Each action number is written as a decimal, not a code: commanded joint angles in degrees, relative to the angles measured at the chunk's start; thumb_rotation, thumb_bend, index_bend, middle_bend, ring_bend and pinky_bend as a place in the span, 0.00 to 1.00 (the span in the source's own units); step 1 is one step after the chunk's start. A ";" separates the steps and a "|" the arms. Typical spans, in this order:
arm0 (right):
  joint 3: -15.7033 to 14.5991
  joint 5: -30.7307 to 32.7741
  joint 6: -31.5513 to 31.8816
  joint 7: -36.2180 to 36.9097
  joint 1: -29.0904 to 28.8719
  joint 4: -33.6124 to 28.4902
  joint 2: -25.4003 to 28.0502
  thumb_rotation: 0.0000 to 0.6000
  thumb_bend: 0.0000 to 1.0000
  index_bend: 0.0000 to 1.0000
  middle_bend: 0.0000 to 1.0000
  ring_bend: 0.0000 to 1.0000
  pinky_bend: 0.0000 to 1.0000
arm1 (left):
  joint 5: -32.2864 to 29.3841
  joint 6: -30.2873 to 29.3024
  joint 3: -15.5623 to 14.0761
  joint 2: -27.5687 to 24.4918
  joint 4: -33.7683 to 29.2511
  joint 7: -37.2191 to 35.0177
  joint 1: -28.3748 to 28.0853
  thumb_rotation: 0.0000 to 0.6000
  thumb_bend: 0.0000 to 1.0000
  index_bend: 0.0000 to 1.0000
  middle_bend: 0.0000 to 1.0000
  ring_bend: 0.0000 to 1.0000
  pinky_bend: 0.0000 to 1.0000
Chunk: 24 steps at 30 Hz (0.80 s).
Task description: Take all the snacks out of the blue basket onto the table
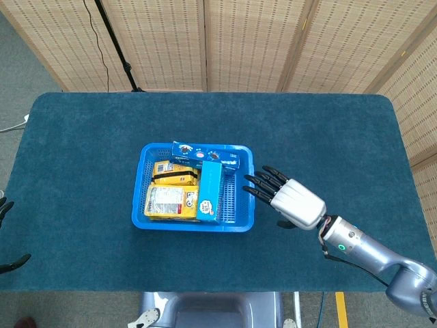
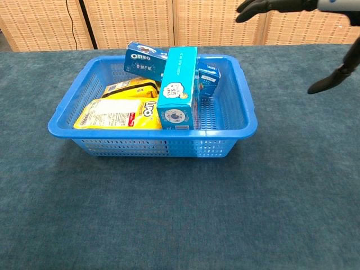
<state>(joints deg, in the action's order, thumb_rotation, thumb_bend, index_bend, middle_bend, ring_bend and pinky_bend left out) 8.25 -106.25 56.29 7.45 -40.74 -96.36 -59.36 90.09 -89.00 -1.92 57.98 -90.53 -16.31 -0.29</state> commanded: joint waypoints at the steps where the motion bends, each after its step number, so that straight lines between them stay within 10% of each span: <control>1: 2.09 3.06 -4.16 -3.93 -3.33 -2.19 -1.62 1.00 0.00 0.00 0.00 0.00 0.00 | -0.82 0.99 0.35 0.13 -0.30 0.53 -0.44 1.00 0.02 0.00 0.00 0.00 0.00; 24: 4.96 16.22 -16.38 -28.74 -14.28 -0.27 -11.08 1.00 0.00 0.09 0.00 0.00 0.02 | -1.88 1.92 1.18 -1.45 -2.82 0.01 -0.74 1.00 0.02 0.00 0.00 0.00 0.00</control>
<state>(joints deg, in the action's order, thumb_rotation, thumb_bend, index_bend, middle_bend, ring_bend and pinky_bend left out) 12.65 -91.69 40.81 -18.51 -53.81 -96.47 -69.51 88.21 -87.08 -0.73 56.53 -93.36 -16.31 -1.04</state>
